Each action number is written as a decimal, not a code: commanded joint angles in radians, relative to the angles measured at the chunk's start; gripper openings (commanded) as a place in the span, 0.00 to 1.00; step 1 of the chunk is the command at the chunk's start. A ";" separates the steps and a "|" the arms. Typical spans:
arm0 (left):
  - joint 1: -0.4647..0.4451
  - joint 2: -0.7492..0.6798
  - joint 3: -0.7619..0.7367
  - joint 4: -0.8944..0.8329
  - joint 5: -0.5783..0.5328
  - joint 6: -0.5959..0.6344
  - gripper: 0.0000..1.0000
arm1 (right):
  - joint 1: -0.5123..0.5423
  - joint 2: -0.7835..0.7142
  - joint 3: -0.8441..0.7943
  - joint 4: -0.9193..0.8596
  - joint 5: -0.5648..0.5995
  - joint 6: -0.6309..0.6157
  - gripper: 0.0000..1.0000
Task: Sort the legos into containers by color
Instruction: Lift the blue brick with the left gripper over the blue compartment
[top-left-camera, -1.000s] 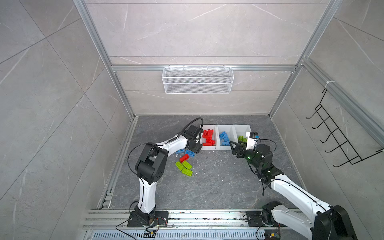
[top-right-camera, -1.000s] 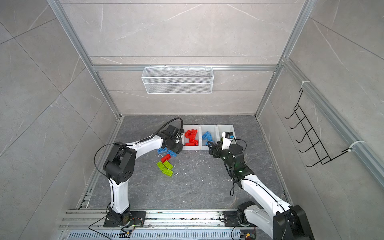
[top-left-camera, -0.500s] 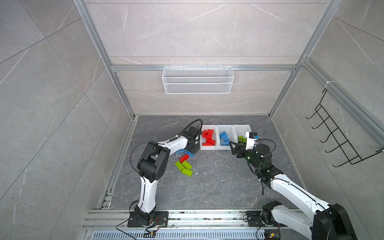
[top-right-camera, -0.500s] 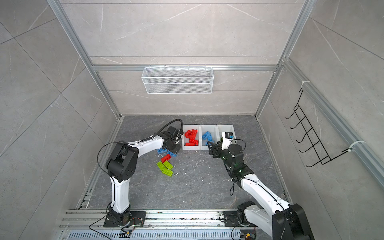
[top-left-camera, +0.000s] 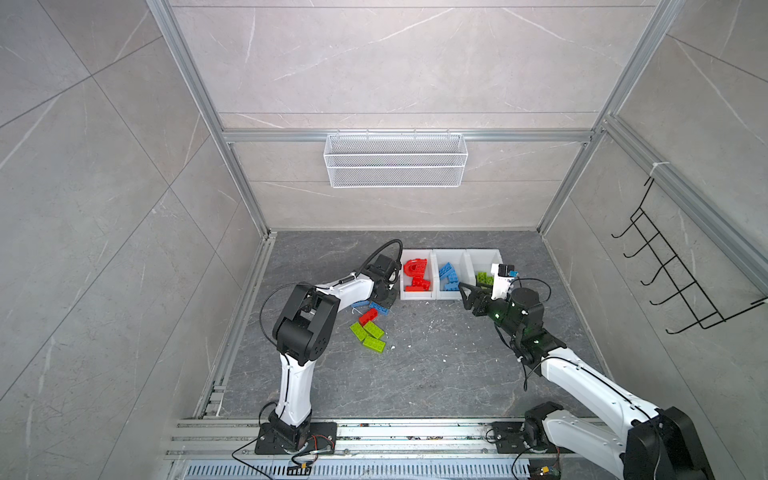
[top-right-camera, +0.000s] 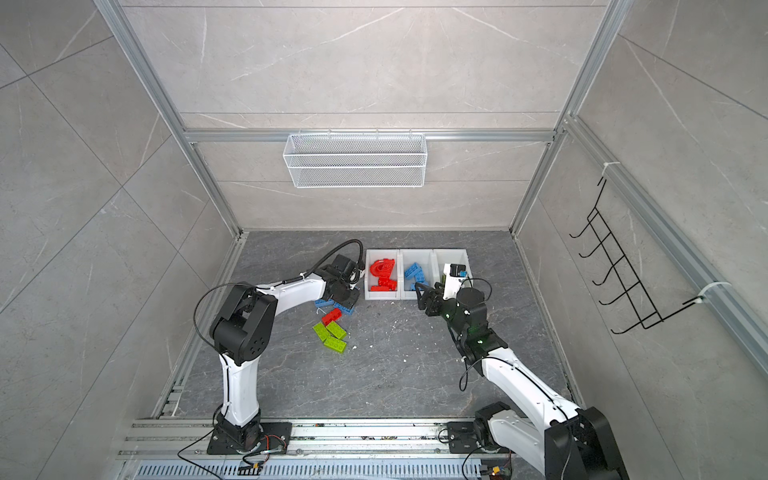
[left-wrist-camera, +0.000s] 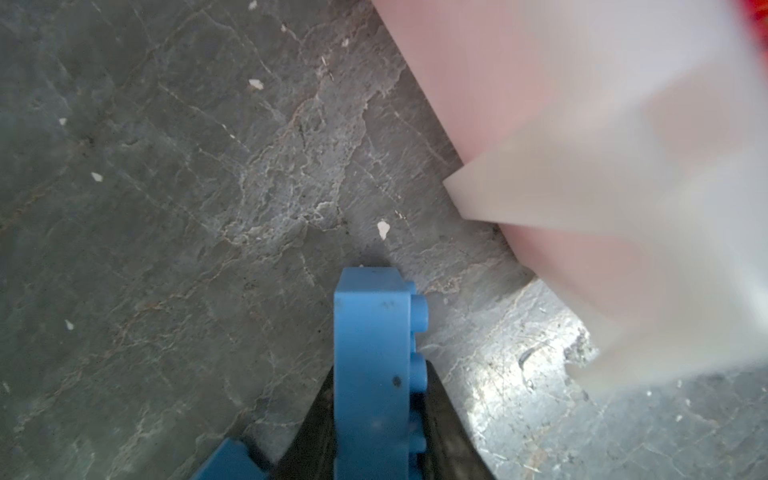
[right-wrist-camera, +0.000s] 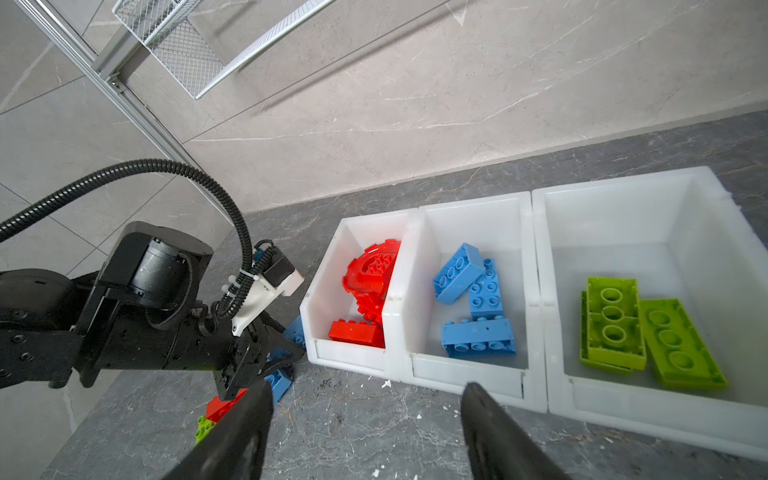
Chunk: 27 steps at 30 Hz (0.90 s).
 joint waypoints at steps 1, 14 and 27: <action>0.011 -0.087 0.000 0.003 -0.023 -0.012 0.22 | 0.003 -0.019 -0.008 0.015 0.012 -0.006 0.74; -0.021 -0.260 0.163 -0.120 0.105 -0.045 0.19 | 0.003 -0.080 -0.056 0.079 0.026 0.002 0.74; -0.163 0.137 0.697 -0.188 0.256 -0.018 0.19 | 0.004 -0.143 -0.094 0.118 0.040 0.013 0.74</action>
